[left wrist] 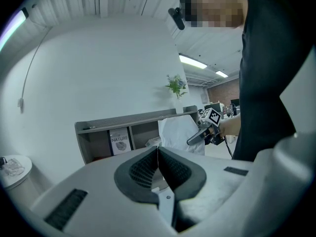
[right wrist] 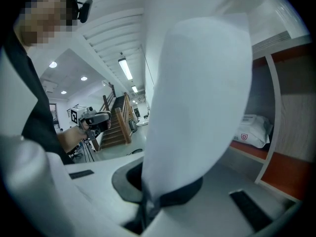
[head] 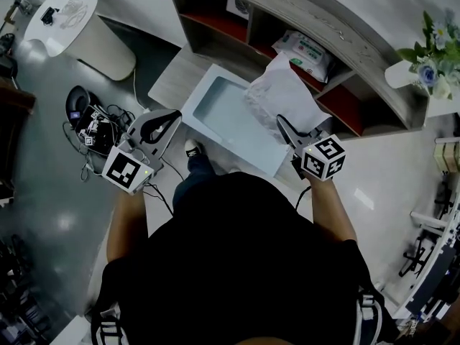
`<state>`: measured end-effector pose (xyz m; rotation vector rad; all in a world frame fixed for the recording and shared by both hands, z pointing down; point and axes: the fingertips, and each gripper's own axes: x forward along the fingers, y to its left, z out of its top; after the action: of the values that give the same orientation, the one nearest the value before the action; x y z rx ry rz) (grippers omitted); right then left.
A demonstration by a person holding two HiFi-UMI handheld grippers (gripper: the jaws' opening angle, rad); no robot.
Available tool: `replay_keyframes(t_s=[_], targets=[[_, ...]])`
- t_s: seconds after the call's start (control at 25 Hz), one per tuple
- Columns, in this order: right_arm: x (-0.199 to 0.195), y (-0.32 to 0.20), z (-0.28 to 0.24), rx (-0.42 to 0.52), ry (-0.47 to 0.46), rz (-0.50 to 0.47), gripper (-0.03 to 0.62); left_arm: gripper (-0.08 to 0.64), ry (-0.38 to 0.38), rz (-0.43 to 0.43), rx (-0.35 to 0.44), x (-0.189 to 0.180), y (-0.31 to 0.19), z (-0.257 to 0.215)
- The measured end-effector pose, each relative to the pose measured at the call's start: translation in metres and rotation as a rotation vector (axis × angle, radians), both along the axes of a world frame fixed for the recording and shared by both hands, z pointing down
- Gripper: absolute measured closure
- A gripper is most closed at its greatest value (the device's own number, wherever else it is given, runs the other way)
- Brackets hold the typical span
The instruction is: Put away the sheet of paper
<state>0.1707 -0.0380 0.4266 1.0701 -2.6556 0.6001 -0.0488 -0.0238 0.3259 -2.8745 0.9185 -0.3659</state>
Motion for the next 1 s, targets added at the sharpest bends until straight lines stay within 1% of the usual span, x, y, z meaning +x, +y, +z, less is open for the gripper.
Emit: replay_keyframes(t_s=[0.28,0.6,1.0], targets=[[-0.005,0.005,0.005,-0.02,0.0,0.022,0.578,0.538,-0.003,0.021,0.018,-0.003,-0.011,0.001],[-0.012,0.002,0.02,-0.057,0.019,0.054,0.578,0.538,0.011,0.038,0.016,-0.017,-0.025,0.003],[-0.019,-0.01,0.028,-0.095,0.03,0.1,0.578,0.538,-0.002,0.069,-0.004,-0.036,-0.054,0.01]])
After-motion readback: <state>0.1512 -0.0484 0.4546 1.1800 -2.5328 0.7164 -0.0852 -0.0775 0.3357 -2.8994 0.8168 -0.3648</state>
